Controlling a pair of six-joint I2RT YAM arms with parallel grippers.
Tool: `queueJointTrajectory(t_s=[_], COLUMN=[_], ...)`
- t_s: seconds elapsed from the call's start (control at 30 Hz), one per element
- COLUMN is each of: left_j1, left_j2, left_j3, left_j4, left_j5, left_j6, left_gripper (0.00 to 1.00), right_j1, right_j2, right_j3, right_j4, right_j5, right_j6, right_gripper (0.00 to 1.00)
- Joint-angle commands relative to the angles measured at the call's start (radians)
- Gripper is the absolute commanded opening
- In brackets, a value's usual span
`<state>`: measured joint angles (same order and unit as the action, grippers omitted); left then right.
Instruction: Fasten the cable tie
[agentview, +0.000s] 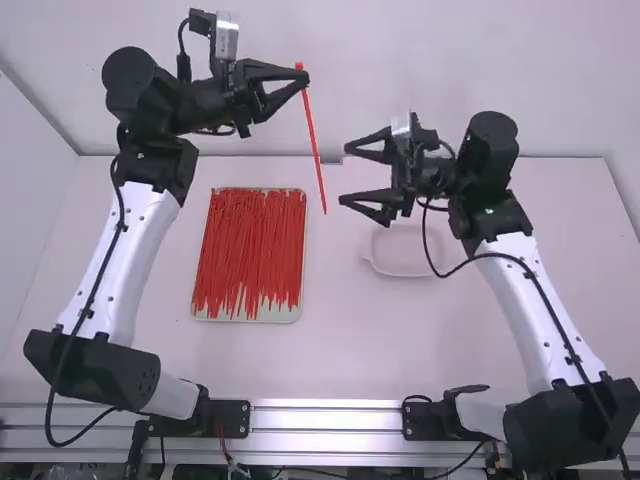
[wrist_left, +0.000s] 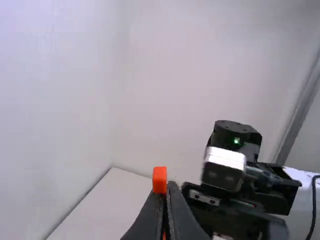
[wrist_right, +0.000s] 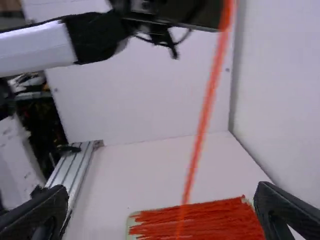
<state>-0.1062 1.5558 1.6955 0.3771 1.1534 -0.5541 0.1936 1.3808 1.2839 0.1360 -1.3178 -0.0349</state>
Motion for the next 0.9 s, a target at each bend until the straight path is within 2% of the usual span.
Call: queueJointTrajectory(t_s=[0.0,0.13,0.3,0.43,0.6,0.87], left_j1=[0.023,0.034,0.035,0.039,0.035,0.049], left_j2=[-0.003,-0.003,-0.003,0.0,0.024,0.101], left_j3=[0.014,0.014,0.014,0.014,0.015,0.043], left_j4=[-0.031,-0.16,-0.243,-0.261,-0.26,-0.301], left_j5=[-0.083,-0.232,-0.338,-0.399,-0.445,-0.455], left_j6=[0.014,0.081,0.13,0.135,0.112,0.056], left_gripper=[0.02,0.02,0.02,0.02,0.02,0.02], right_j1=[0.003,0.002,0.002,-0.004,-0.003,-0.006], right_j2=[-0.002,0.001,0.002,0.002,0.002,0.002], right_j3=[0.031,0.03,0.028,0.024,0.024,0.024], right_j4=[0.006,0.002,-0.109,-0.173,-0.174,-0.174], right_j5=[-0.126,-0.117,-0.115,-0.12,-0.126,-0.126], right_j6=[-0.075,-0.075,-0.117,-0.265,-0.529,-0.78], right_gripper=[0.99,0.99,0.99,0.99,0.99,0.99])
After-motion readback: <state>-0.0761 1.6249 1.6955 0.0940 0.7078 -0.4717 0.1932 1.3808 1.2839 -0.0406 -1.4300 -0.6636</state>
